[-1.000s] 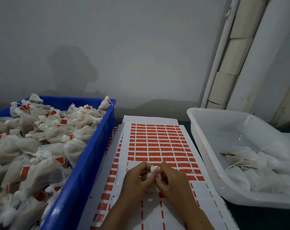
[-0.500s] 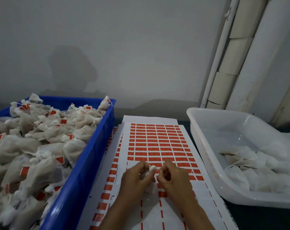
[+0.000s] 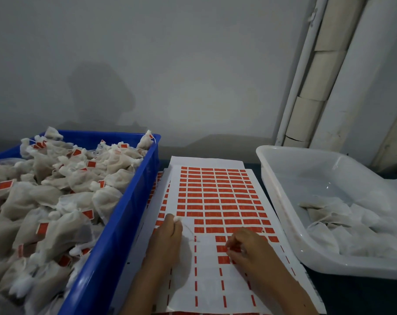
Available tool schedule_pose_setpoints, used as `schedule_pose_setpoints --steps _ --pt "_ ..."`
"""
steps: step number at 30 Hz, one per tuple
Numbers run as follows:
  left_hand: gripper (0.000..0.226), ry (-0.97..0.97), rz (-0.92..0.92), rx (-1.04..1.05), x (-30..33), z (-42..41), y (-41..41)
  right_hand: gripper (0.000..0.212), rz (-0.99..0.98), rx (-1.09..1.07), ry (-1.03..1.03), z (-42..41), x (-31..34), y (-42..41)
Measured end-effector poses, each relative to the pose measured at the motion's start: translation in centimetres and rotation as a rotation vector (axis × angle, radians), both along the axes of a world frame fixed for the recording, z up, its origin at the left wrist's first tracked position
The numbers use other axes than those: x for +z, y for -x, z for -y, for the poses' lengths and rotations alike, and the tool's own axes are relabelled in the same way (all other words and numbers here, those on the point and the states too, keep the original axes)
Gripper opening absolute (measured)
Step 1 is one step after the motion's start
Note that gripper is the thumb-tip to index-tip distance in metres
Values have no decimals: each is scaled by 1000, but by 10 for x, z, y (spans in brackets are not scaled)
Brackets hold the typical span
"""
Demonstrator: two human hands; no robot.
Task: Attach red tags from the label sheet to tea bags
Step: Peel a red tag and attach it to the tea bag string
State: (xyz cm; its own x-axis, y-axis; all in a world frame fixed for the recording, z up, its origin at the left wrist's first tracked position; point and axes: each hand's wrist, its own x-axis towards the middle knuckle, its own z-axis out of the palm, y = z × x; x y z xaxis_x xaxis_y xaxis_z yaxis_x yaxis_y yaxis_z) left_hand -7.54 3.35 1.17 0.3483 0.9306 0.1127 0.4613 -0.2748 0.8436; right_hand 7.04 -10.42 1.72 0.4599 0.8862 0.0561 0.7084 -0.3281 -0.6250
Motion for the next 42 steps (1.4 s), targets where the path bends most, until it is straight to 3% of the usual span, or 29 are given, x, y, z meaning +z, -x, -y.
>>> schedule_pose_setpoints --steps 4,8,16,19,22,25,30,34,36,38,42 --pt "27 -13 -9 207 -3 -7 6 26 58 -18 37 4 -6 3" --pt "34 41 -245 282 -9 -11 6 44 113 -59 55 6 -15 13" --pt "36 213 -173 332 -22 -26 4 46 203 -125 32 5 -26 27" --pt "36 122 -123 286 -22 -21 1 42 202 -132 18 4 -23 27" --pt "50 3 -222 262 -21 -11 0 33 164 -161 -12 1 -20 25" --pt "58 122 -316 309 -11 -15 2 30 143 -189 -20 1 -22 25" --pt "33 220 -38 163 2 -23 15 39 115 -226 -31 3 -29 30" --pt "63 249 -77 163 -1 -19 13 53 123 -228 1 2 -31 34" --pt "74 236 -243 203 -2 -16 8 58 124 -233 10 1 -32 34" --pt "77 199 -327 194 -1 -13 4 63 128 -234 15 1 -32 34" --pt "71 265 -206 30 1 -1 -7 68 144 -228 5 1 -32 36"
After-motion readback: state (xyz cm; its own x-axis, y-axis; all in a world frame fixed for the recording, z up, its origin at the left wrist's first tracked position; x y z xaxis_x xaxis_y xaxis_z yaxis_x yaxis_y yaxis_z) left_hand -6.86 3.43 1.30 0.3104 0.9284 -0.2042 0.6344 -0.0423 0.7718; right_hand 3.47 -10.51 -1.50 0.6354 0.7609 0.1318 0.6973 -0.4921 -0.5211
